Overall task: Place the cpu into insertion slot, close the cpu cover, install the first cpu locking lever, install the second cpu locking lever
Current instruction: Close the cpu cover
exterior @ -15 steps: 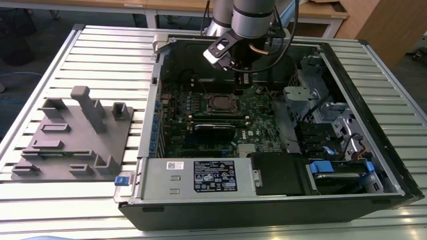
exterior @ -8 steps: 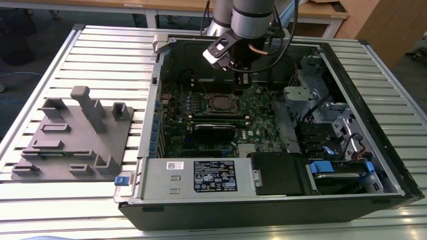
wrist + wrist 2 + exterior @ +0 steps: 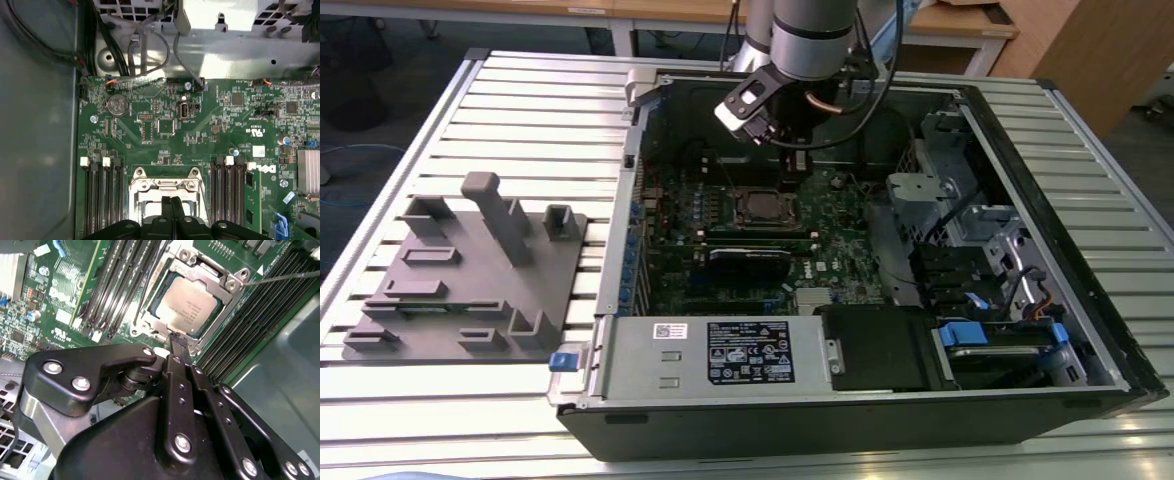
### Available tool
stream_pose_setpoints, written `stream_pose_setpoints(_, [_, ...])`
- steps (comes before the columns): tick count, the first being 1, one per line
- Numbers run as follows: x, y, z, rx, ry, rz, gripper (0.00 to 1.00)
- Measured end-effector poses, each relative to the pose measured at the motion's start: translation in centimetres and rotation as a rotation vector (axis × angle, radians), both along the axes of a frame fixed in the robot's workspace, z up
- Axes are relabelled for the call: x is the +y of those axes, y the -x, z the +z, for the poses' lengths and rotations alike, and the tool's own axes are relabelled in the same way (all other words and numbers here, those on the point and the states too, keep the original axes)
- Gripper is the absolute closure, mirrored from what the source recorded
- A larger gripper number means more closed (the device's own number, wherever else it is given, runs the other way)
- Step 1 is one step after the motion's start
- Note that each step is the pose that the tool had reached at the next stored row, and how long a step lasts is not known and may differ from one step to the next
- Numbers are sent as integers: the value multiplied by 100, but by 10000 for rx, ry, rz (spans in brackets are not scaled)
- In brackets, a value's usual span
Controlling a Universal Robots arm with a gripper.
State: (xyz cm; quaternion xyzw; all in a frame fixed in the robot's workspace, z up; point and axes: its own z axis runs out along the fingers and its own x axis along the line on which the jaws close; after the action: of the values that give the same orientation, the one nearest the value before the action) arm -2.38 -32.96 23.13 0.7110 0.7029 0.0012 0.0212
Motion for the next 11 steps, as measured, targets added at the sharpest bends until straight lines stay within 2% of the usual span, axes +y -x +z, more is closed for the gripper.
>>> stream_pose_setpoints(5, [0, 35, -32, 4, 2, 0, 89])
stream_pose_setpoints(11, [0, 123, -53, 4, 1, 1, 89])
